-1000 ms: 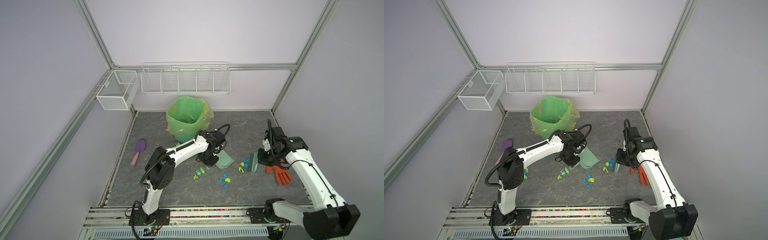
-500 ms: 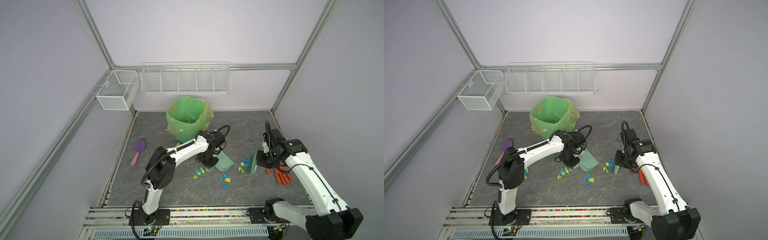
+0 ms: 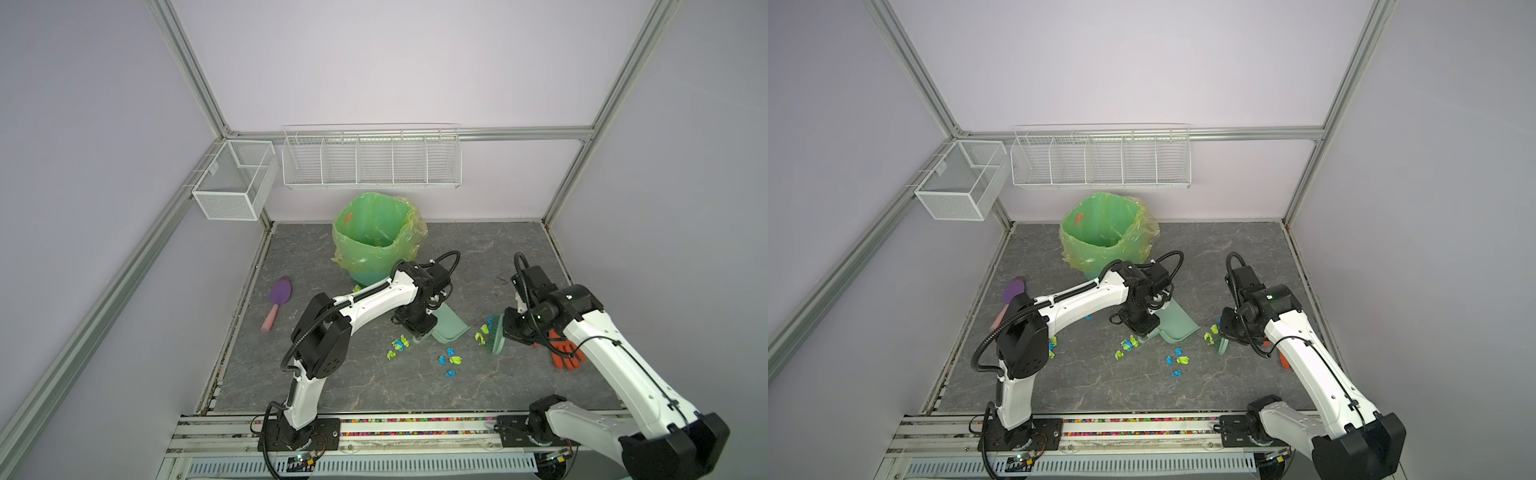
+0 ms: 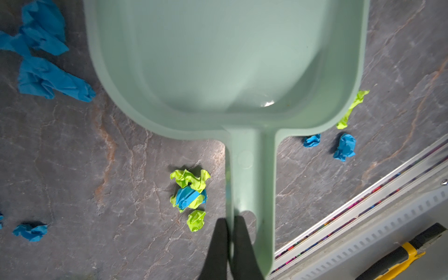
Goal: Sweep away the paper scraps from the table
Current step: 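Sweep the paper scraps into the dustpan with the right gripper's brush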
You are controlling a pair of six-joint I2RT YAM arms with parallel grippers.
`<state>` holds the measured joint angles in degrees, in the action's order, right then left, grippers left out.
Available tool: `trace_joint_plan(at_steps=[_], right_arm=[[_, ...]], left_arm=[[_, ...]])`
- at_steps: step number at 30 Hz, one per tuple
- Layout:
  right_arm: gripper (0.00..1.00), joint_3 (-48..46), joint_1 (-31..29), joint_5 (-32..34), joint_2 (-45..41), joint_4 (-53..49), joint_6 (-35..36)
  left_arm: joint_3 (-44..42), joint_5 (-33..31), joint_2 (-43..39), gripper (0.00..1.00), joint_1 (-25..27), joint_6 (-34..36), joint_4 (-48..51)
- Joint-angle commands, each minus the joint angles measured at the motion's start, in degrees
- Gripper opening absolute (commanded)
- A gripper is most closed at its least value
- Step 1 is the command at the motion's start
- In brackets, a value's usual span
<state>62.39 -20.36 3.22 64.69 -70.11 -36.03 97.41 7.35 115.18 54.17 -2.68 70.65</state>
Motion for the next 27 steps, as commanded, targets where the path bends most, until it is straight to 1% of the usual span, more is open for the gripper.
trace_joint_plan(at_steps=[1, 5, 12, 17, 22, 27], right_arm=[[0.06, 2.18, -0.35, 1.28, 2.33, 3.38, -1.38], [0.07, 6.91, -0.09, 3.87, 6.17, 5.06, -0.28], [0.06, 15.13, 1.60, 4.06, 12.73, 7.18, 2.31], [0.06, 18.65, 2.09, 4.90, 12.18, 6.52, 4.87], [0.07, 19.84, 3.99, 7.28, 11.12, 2.44, 8.24], [0.06, 19.90, 6.01, 10.14, 13.08, -1.85, 12.89]], left_arm=[[1.11, -0.52, -0.04, 0.00, 0.41, 0.92, 2.64], [1.22, 0.43, -0.04, 0.00, 0.41, 1.01, 2.68], [1.12, 0.56, 0.30, 0.00, 0.41, 1.02, 2.85], [0.95, 0.60, 0.03, 0.00, 0.42, 1.01, 2.83], [0.94, 1.00, -0.06, 0.00, 0.41, 1.01, 2.83], [1.03, 1.71, -0.33, 0.00, 0.42, 0.94, 2.40]])
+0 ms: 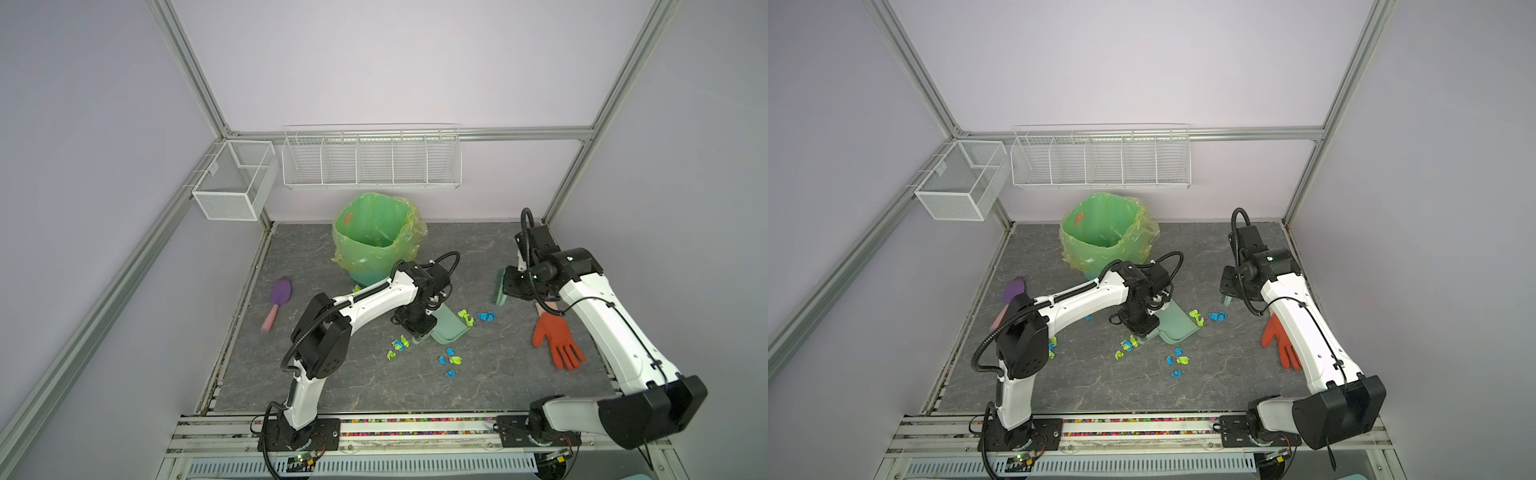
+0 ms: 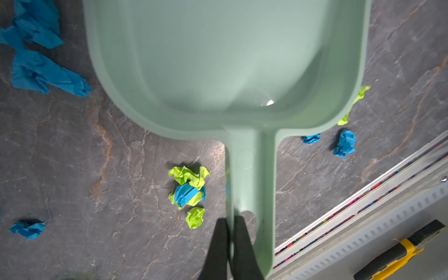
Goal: Sweep away the paper scraps from the table
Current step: 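Sweep the paper scraps into the dustpan with the right gripper's brush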
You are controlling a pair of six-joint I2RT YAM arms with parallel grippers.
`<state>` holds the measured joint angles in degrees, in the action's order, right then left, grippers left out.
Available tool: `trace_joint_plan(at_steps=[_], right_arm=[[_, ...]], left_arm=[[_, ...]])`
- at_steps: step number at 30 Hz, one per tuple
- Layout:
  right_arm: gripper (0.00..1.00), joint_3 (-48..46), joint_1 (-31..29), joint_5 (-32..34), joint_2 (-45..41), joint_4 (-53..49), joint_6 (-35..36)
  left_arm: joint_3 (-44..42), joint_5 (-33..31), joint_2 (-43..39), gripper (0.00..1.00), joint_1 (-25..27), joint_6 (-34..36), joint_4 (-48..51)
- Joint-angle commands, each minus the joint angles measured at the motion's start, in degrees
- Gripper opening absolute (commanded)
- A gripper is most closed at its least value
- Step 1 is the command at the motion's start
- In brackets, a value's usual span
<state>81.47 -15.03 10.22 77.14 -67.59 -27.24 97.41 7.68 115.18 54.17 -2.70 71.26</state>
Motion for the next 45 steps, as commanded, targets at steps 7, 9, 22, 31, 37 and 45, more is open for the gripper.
trace_joint_plan(at_steps=[7, 9, 22, 31, 37, 45], right_arm=[[0.07, 0.86, 0.96, 4.19, 5.91, -5.19, 7.73], [0.07, 0.81, 0.68, 3.17, 7.45, -4.88, 8.37], [0.07, 1.35, -9.42, -6.54, 11.28, 0.78, 12.67], [0.06, -2.16, -12.21, -14.96, 2.15, 2.43, 11.19], [0.07, -1.01, -10.92, -8.12, 0.87, -2.17, 6.16], [0.07, -0.32, -7.19, -3.82, -4.37, -1.93, 2.29]], left_arm=[[1.82, 3.16, 0.69, 0.00, 0.41, 0.77, 1.55], [1.98, 3.14, 0.88, 0.00, 0.41, 0.68, 1.43], [3.89, 4.09, 3.89, 0.00, 0.46, 0.51, 1.99], [4.50, 5.09, 5.28, 0.00, 0.41, 0.06, 1.69], [4.42, 4.10, 4.15, 0.00, 0.41, -0.94, 0.25], [3.56, 2.89, 1.94, 0.00, 0.41, -2.88, -2.14]])
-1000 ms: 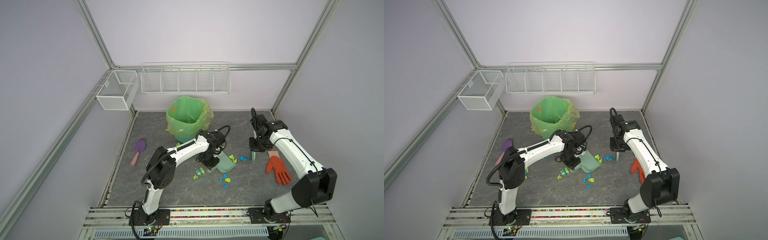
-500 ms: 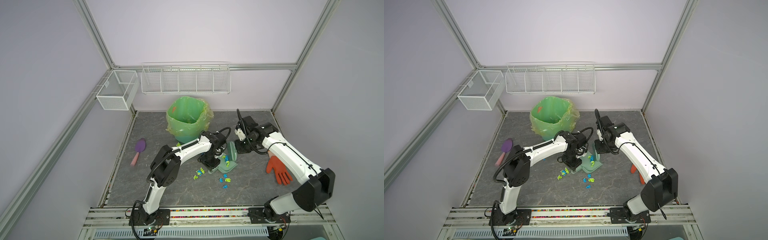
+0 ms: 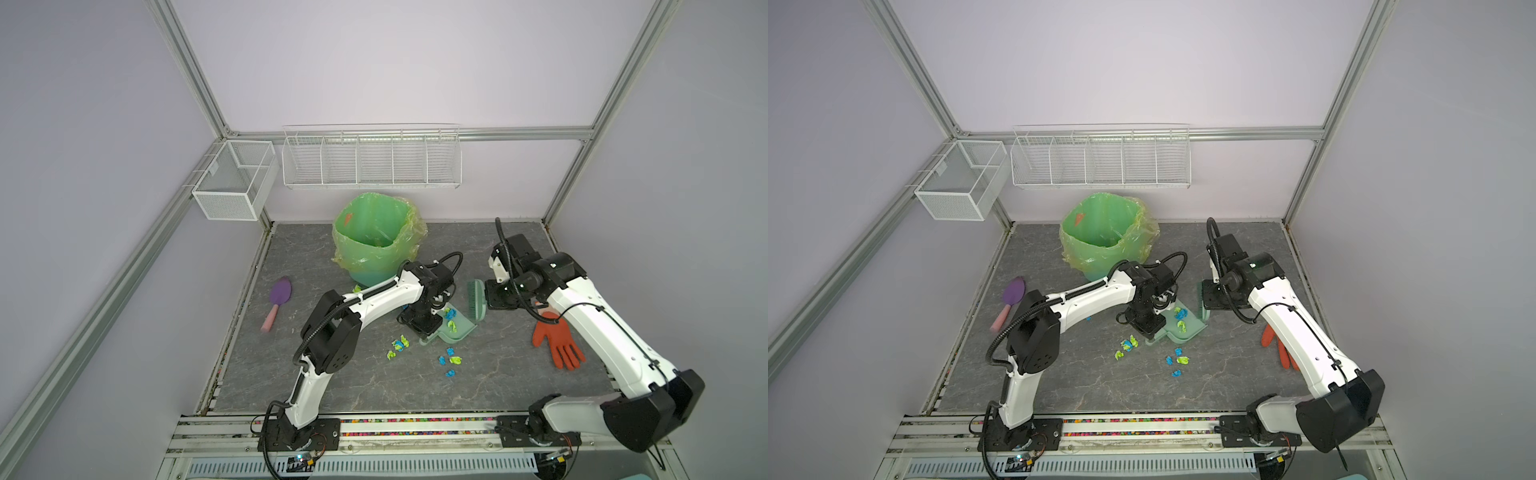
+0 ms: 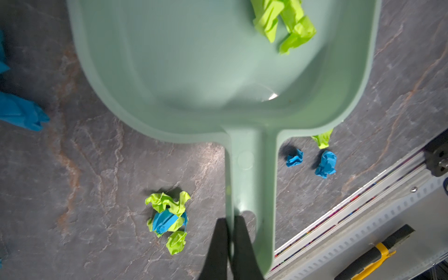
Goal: Sweep away the paper scraps from the table
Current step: 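Sweep the paper scraps into the dustpan with the right gripper's brush, then lift the loaded dustpan with the left gripper over the green bin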
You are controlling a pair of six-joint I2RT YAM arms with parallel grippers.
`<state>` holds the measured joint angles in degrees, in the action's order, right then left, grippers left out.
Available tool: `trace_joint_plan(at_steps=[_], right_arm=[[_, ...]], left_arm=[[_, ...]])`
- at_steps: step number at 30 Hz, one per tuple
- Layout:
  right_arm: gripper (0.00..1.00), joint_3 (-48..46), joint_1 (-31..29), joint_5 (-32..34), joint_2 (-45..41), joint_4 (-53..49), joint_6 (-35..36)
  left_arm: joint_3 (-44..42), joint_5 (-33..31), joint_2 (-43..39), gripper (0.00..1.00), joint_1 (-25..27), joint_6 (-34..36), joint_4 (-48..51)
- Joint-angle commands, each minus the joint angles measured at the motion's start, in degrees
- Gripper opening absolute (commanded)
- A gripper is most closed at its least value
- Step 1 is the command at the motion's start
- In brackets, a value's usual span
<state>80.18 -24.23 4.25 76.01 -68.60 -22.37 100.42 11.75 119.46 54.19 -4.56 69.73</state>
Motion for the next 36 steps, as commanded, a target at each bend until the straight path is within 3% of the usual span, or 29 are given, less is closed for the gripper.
trace_joint_plan(at_steps=[1, 17, 20, 32, 36], right_arm=[[0.07, 1.11, 2.60, 1.95, -3.85, -0.92, -2.72], [0.06, -7.01, 10.03, -0.22, -12.91, 1.04, -3.29], [0.06, -8.42, 10.33, -1.75, -13.85, 2.52, -3.22], [0.06, -10.65, 12.12, -6.46, -14.75, 4.93, 1.41], [0.06, -11.35, 14.02, -8.35, -14.41, 6.38, 2.86]], left_arm=[[0.04, -2.09, -2.96, 0.00, 0.39, -1.60, -1.29], [2.10, -12.24, -11.89, 0.00, 0.47, -6.76, -2.12], [3.14, -17.92, -12.27, 0.00, 0.65, -7.39, -1.50], [22.15, -28.61, -8.26, 0.00, 1.18, -11.72, 11.11], [29.35, -27.35, -5.55, 0.00, 1.21, -12.40, 15.07]])
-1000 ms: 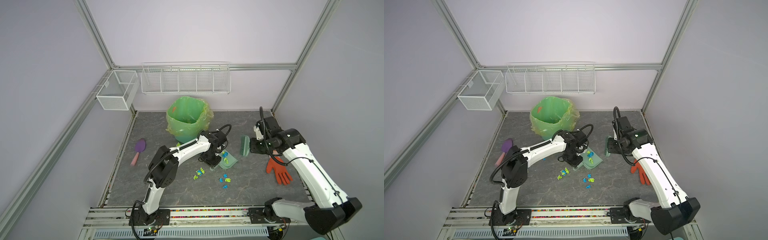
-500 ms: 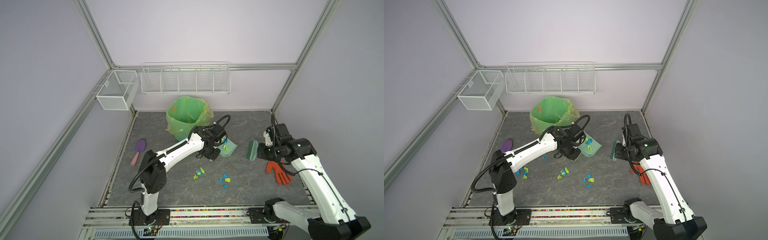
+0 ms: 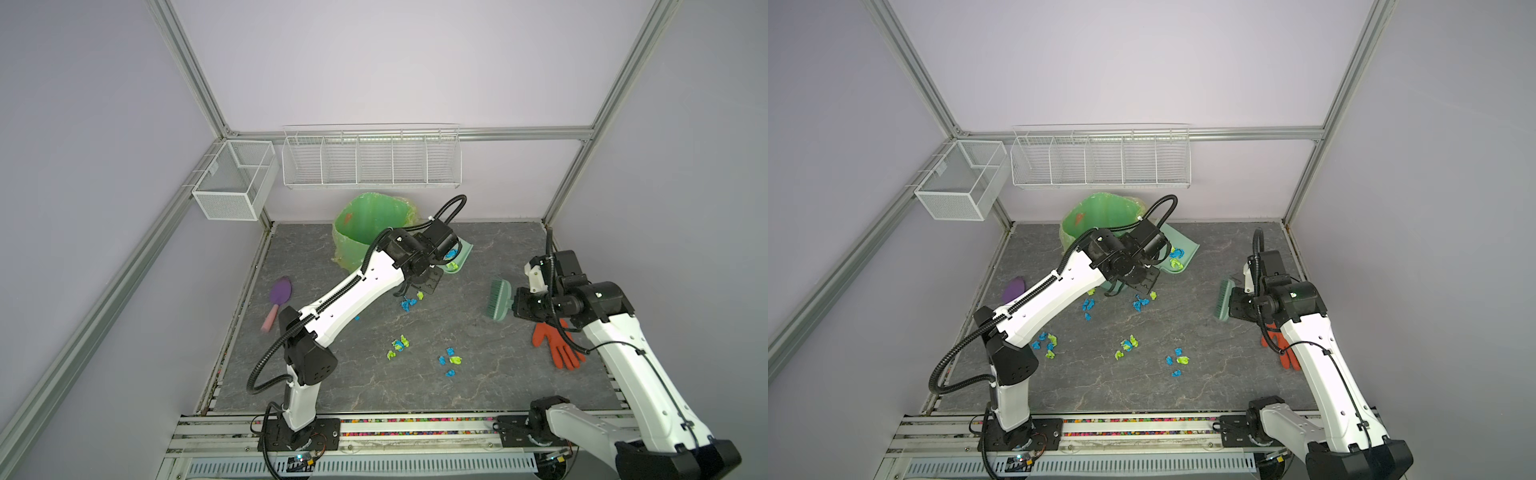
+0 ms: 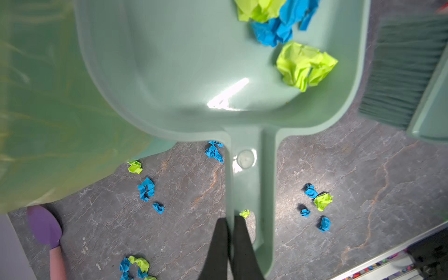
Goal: Sweep away the paper scraps from the table
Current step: 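Lift the loaded dustpan with the left gripper over the green bin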
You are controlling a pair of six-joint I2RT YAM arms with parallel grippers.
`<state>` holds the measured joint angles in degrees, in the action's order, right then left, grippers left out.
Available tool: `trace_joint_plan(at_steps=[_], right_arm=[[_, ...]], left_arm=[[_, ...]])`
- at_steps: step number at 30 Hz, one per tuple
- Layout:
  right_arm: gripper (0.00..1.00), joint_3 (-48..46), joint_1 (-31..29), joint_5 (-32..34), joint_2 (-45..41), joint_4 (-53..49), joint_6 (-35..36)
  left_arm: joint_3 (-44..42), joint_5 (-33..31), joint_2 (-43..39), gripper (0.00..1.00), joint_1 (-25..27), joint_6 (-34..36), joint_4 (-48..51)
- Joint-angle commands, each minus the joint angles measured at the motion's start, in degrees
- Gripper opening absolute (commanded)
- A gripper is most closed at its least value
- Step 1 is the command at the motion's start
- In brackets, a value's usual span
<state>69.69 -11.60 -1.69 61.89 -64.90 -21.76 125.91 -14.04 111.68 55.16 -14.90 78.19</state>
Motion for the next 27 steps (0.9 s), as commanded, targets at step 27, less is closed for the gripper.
trace_joint_plan(at_steps=[27], right_arm=[[0.06, -4.39, 3.14, -5.68, -2.63, 4.73, 2.25]], left_arm=[[19.26, -12.04, 3.56, 0.00, -4.83, 0.55, 16.26]])
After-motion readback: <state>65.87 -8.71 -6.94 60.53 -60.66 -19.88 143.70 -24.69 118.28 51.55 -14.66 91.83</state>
